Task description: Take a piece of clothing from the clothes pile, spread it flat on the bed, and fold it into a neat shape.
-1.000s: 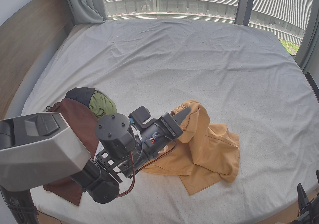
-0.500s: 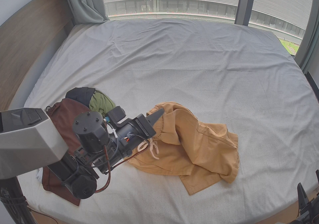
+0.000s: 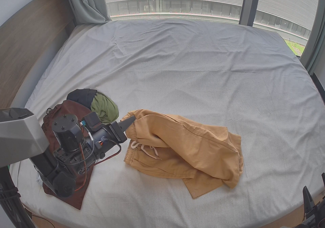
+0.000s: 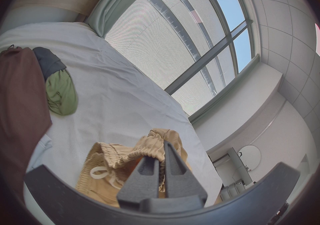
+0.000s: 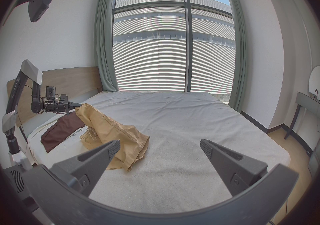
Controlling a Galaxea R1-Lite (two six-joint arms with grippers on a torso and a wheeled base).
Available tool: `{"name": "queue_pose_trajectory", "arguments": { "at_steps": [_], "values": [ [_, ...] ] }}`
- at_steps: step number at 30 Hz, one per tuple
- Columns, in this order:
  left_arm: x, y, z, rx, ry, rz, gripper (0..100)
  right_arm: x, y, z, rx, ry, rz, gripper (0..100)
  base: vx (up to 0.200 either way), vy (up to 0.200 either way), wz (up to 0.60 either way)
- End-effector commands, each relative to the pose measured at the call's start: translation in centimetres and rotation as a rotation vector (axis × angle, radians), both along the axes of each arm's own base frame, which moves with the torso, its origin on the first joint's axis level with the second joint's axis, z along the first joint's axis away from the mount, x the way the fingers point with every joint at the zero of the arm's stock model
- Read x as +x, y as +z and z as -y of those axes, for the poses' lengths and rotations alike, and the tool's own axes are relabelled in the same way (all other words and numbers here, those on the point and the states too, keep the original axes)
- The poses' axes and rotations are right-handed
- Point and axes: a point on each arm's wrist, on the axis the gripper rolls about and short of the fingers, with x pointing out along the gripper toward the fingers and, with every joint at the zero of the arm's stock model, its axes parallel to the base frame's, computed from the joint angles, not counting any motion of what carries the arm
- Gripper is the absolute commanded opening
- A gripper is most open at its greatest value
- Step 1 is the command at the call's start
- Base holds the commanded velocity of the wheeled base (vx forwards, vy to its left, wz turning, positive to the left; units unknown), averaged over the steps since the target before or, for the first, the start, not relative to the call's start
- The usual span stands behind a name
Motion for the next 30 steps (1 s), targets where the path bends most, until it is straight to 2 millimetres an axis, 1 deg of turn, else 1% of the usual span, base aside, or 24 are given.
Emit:
{"name": "queue_pose_trajectory", "arguments": {
  "at_steps": [1,7,9,15,22,25,27,30],
  "values": [
    [0.5,-0.4,-1.6,0.011,0.028,-0.014,0,0.0,-0.5,0.0,0.0,0.0,-0.001,100,0.0,0.0,0.0],
    [0.9,-0.2,-2.7,0.016,0.062,-0.003,0,0.0,-0.5,0.0,-0.002,0.002,-0.002,100,0.0,0.0,0.0],
    [0.9,-0.3,-2.7,0.016,0.065,-0.004,0,0.0,-0.5,0.0,-0.002,0.003,-0.002,100,0.0,0.0,0.0],
    [0.2,-1.3,-3.4,0.066,0.037,-0.034,0,0.0,-0.5,0.0,-0.002,0.003,-0.002,100,0.0,0.0,0.0],
    [0.8,-1.2,-4.9,0.089,0.074,-0.014,0,0.0,-0.5,0.0,-0.003,0.003,-0.002,100,0.0,0.0,0.0],
    [1.1,-1.4,-5.7,0.089,0.063,-0.021,0,0.0,-0.5,0.0,-0.003,0.005,-0.001,100,0.0,0.0,0.0],
    [1.2,-1.8,-5.9,0.093,0.058,-0.032,0,0.0,-0.5,0.0,-0.003,0.005,-0.001,100,0.0,0.0,0.0],
    [1.2,-1.9,-5.8,0.093,0.058,-0.033,0,0.0,-0.5,0.0,-0.003,0.005,-0.001,100,0.0,0.0,0.0]
  ]
}}
